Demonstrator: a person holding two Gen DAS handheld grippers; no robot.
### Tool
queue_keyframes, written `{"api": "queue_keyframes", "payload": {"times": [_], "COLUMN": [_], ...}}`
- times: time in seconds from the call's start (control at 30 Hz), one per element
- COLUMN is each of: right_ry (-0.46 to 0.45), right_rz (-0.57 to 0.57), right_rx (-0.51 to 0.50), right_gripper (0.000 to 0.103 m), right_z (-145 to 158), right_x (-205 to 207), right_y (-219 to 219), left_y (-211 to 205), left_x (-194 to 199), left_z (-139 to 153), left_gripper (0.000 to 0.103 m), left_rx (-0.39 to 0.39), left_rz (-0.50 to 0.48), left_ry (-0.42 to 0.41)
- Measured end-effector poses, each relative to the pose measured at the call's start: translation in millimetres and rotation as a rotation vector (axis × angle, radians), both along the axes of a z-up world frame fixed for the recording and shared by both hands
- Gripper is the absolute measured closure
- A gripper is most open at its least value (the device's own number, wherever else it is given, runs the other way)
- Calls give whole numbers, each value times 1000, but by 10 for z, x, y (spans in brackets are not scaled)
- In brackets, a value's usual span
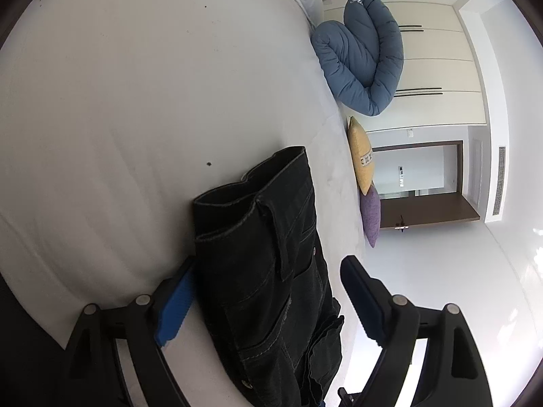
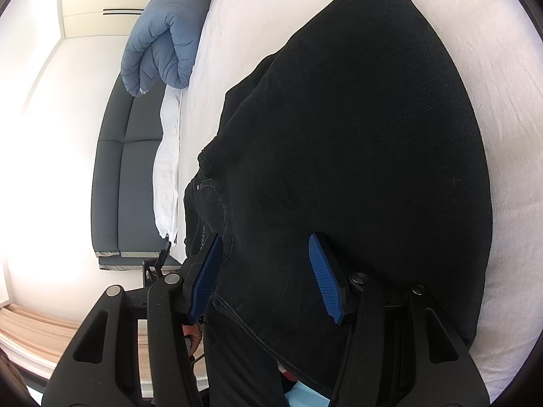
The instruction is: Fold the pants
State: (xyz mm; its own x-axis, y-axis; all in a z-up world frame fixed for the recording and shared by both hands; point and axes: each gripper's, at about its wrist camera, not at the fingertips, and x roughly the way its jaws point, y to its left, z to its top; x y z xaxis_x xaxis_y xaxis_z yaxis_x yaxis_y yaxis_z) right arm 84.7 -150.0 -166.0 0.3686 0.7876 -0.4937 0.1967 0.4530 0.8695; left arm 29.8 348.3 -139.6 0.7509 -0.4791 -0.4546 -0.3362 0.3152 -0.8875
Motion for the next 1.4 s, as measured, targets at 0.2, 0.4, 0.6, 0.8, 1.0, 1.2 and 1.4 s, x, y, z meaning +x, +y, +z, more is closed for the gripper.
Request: {"api": "queue_keyframes", "payload": {"times": [0.2,0.4,0.6,0.8,1.0,1.2,1.4], "right_ry": [9,-10,-38,115,3,-11,-83], "right_rz": [3,1,36,81,36,62,123], "right_rx": [-4,31,67,-6,14,-17,67], "right_gripper": [52,51,51,51,74,55,27], "right_z": [23,159,304,-79,-194,107,386], "right_x": [23,80,283,514,383,422,783], "right_y": [20,74,256,424,340,435,833], "left_y": [47,46,23,-77,-381,-795,-1018], "left_x": [65,18,19,16,173,318,302], "left_z": [-154,-232,-94,169,680,1118,1269], "left_gripper": [61,80,85,86,86,86,86], "left_rx": [-137,-174,-130,-42,116,210,243], "left_rz": [26,49,51,25,-80,-185,-234], "left_ry": [27,32,11,-26,-104,-181,-201]}}
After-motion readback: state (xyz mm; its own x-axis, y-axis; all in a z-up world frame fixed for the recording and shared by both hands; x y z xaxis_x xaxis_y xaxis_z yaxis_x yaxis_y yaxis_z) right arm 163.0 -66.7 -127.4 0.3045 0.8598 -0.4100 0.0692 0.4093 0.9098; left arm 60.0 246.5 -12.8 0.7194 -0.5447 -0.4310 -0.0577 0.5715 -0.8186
